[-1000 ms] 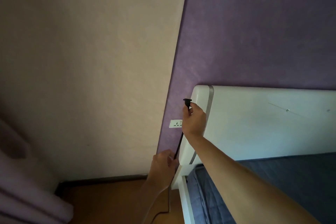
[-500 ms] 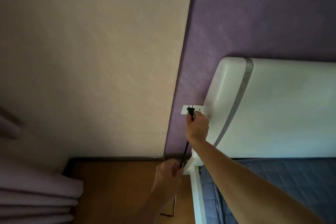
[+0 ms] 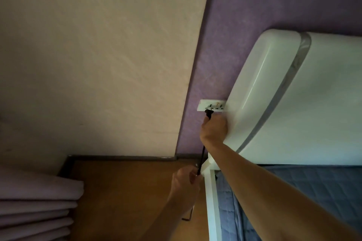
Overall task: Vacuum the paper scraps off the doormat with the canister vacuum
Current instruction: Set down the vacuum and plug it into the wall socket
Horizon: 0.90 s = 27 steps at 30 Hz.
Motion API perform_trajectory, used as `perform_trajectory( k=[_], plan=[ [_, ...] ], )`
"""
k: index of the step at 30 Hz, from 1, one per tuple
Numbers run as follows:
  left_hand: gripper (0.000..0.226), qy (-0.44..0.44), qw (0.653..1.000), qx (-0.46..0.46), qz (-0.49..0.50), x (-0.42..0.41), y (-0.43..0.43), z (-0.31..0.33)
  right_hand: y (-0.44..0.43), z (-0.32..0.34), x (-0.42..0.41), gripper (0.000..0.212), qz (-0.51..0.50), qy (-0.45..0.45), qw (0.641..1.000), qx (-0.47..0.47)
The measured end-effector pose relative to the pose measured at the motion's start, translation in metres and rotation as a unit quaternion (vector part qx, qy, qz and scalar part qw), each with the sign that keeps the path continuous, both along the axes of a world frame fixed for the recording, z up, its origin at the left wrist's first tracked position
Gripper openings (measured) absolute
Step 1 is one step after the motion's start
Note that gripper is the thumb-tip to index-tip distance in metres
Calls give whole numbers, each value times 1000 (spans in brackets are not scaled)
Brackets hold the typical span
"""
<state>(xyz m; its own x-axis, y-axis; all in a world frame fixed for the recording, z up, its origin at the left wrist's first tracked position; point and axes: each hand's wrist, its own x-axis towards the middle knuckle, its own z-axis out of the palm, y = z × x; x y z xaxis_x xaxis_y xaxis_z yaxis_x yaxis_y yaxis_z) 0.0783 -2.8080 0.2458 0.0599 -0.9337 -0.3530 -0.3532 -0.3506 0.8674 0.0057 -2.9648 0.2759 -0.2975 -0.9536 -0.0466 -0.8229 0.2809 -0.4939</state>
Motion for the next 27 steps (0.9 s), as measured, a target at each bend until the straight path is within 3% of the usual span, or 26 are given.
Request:
perform_trajectory(
  k=[20, 27],
  plan=[
    [19, 25, 999, -37, 11, -12, -4, -32, -7, -4, 2, 28, -63, -29, 997, 38],
    [10, 21, 999, -49, 10, -14, -4, -39, -3, -7, 0, 28, -18, -37, 999, 22]
  ],
)
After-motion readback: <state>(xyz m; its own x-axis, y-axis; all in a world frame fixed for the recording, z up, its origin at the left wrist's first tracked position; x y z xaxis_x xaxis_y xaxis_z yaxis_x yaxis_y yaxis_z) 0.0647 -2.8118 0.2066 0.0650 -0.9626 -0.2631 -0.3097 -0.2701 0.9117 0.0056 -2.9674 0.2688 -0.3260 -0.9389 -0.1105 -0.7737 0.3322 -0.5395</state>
